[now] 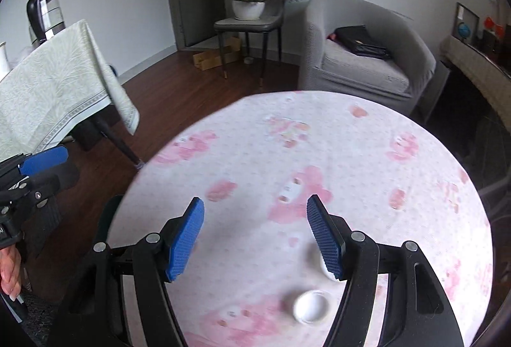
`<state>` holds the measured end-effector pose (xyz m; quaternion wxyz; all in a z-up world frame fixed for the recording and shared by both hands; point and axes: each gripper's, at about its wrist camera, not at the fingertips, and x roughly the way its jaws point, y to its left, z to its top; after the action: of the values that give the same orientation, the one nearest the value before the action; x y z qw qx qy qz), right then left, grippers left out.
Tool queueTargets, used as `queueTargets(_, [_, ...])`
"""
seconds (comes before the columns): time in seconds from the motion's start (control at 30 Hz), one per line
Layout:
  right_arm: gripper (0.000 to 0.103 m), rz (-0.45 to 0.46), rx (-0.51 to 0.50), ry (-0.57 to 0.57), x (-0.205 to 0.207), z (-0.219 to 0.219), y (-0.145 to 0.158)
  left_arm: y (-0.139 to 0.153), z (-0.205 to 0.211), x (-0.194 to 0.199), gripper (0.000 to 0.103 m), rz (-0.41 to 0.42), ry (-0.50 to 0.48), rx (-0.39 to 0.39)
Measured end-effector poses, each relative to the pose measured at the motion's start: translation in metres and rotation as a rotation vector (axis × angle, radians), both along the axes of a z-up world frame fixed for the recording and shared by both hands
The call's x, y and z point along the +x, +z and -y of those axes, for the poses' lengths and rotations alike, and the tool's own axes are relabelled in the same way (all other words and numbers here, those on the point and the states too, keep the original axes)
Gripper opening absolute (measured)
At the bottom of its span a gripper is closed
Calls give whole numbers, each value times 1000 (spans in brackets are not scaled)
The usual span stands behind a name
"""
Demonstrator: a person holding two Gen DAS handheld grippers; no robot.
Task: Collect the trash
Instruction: 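Bring both grippers back over the table toward the white lids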
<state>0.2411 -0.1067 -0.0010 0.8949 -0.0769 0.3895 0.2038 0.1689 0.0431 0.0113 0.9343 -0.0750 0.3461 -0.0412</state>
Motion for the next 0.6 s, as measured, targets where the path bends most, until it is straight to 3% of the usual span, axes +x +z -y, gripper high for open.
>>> queueTargets(0.13, [68,-12,-8,-28,0,22,-5,-5,16,7,62,-4,-58,-40])
queueTargets(0.6, [67,-64,-29,-74,4,54,-22,-23,83,21,62,-56,-166,42])
